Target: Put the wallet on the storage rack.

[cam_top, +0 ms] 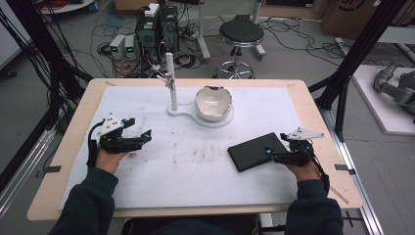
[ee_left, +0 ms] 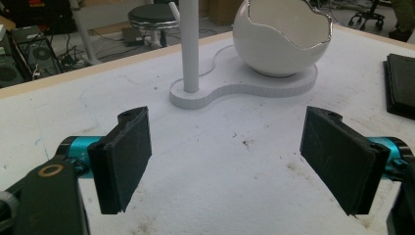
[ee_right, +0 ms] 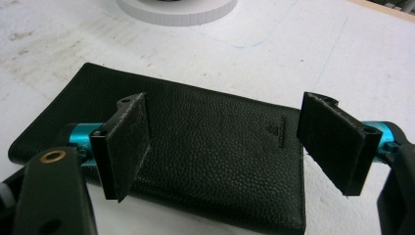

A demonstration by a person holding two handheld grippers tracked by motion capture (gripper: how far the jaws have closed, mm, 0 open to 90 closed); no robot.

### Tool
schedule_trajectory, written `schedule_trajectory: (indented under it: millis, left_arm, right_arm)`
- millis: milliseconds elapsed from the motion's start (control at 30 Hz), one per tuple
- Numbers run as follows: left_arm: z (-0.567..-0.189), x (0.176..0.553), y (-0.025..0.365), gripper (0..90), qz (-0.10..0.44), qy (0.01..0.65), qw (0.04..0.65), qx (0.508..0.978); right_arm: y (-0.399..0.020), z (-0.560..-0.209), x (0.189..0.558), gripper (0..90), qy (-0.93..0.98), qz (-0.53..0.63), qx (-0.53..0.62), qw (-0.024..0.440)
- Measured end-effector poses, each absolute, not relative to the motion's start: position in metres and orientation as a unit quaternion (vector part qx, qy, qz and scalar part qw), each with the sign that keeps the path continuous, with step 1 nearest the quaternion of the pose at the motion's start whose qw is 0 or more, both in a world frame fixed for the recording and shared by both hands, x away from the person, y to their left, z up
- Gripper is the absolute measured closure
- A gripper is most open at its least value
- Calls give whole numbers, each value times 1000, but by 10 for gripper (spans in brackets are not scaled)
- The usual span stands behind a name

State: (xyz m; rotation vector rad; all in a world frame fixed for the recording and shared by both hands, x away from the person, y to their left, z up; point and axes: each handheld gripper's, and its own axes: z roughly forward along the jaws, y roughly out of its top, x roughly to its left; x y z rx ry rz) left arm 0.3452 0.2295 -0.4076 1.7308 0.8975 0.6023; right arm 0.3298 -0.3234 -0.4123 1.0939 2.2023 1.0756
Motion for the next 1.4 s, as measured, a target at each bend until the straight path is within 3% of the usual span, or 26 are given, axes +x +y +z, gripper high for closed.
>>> schedule_trajectory:
  millis: [700,867,933,1000,1133,1167,1200,1233,1400]
  left_arm:
    - [-416,349,238,206,233,402,519,718]
    - [-417,349,238,207,230,405,520,716]
    - [-417,349,238,209,227,408,519,716]
    - [-418,350,238,209,225,408,519,717]
    - [-419,350,238,209,223,409,517,718]
    - [-419,350,238,209,222,409,517,718]
    - [-419,350,238,209,221,411,517,718]
    - [-420,350,237,209,221,411,517,717]
    - [-420,350,237,209,219,411,516,719]
  right_arm:
    - [-301,-438,321,246,905,311,188,221]
    - [-297,-443,325,193,908,299,192,220]
    - [-296,-442,325,227,911,297,183,222]
    - [-296,-441,324,322,913,298,164,225]
    - [-291,-439,322,548,913,291,138,249]
    - [-287,-438,321,650,913,282,129,265]
    - [-287,-438,321,650,913,282,129,265]
    - [-282,-437,320,742,914,269,115,281]
    - [-274,-434,321,797,914,257,120,291]
